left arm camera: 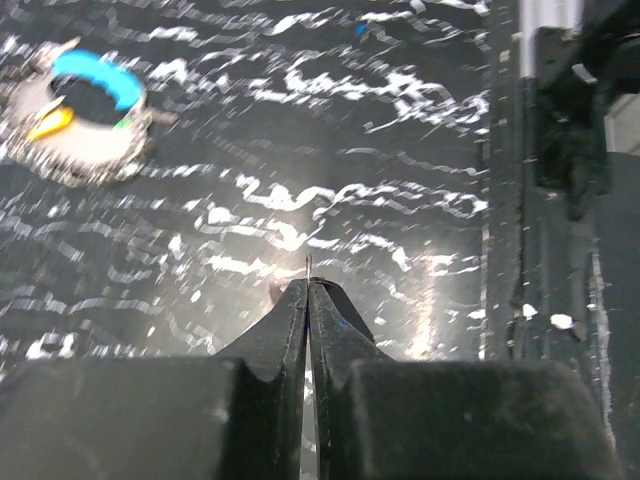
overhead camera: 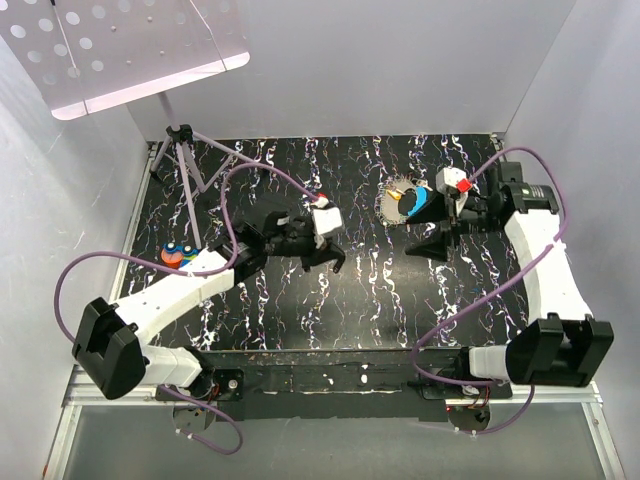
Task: Put the keys on the keyring
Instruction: Place the key at the center of the board.
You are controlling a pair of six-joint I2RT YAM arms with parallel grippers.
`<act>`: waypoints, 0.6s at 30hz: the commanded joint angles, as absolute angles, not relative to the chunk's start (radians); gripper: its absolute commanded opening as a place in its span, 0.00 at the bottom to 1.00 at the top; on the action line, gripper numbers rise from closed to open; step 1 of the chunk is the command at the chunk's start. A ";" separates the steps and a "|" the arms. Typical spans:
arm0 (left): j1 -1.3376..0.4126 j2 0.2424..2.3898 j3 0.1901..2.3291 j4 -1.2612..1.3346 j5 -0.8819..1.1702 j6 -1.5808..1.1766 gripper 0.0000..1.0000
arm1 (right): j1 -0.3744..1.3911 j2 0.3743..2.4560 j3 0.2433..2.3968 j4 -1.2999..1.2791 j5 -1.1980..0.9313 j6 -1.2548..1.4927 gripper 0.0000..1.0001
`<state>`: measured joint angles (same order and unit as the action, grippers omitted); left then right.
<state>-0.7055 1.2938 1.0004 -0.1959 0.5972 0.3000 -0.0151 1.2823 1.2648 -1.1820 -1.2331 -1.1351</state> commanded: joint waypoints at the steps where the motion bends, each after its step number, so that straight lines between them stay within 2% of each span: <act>1: -0.810 1.296 1.012 -0.065 0.663 0.319 0.00 | 0.067 1.322 1.341 -1.592 -1.348 -1.491 0.80; 2: -0.824 1.301 1.011 -0.036 0.666 0.305 0.00 | 0.083 1.293 1.321 -1.588 -1.345 -1.514 0.80; 6: -0.864 1.313 0.999 0.066 0.676 0.252 0.00 | 0.167 1.169 1.247 -1.363 -1.261 -1.321 0.80; 18: -0.905 1.318 0.951 0.196 0.667 0.147 0.00 | 0.230 1.178 1.249 -1.316 -1.227 -1.235 0.61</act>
<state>-0.8913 1.3289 0.9710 0.1383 0.6666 0.1886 0.2188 1.1790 1.2415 -1.3319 -1.2255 -1.2873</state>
